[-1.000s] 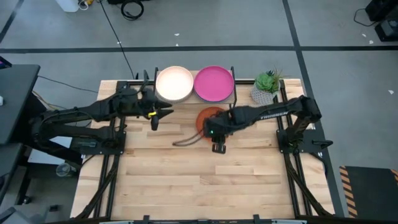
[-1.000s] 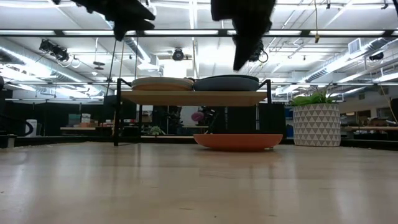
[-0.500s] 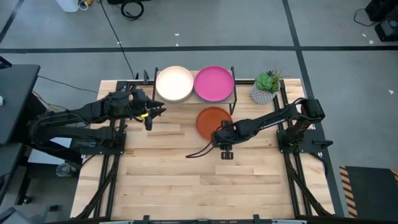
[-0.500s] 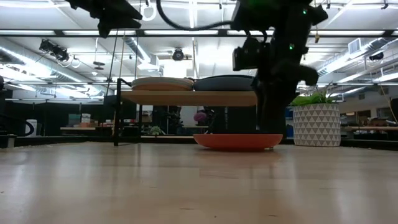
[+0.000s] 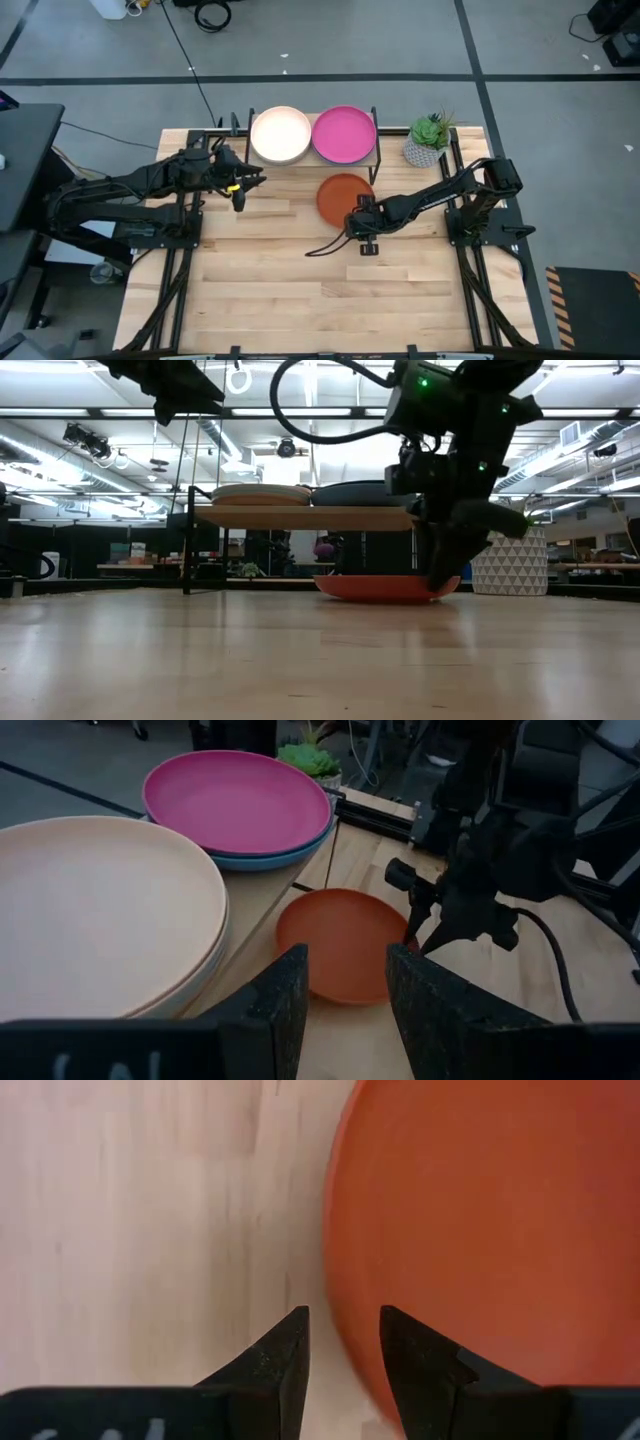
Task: Place and stack plates onto a shelf
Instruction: Stack the orange plate on top of the pink plate on the shelf
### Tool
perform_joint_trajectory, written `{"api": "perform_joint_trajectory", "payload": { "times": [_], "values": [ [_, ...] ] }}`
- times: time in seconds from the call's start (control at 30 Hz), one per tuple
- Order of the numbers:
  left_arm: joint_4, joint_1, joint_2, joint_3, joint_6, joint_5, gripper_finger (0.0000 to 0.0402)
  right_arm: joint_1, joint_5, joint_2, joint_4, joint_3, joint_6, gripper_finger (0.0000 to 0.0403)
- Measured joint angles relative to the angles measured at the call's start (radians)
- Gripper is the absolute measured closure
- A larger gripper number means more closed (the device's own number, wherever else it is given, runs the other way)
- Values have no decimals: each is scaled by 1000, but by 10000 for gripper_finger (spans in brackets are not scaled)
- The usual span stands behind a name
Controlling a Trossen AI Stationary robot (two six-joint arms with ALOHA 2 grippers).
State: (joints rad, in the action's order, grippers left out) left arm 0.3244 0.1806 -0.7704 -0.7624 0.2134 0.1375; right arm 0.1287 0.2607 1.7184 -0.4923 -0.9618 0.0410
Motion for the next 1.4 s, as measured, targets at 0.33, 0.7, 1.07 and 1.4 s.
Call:
{"api": "perform_joint_trajectory", "payload": {
  "times": [0.33,0.7,1.07,1.4],
  "values": [
    [2,0,0,0,-27,0,260,-7,-26,4,-3,2,-64,338],
    [-172,0,122,-11,-24,-41,260,22,-153,-41,-125,-175,-157,385],
    [-199,1,210,-11,-68,64,260,16,-111,-159,-198,-574,-275,387],
    [-199,0,180,-11,-63,69,260,-159,156,-150,-326,-653,-383,388]
  ]
}}
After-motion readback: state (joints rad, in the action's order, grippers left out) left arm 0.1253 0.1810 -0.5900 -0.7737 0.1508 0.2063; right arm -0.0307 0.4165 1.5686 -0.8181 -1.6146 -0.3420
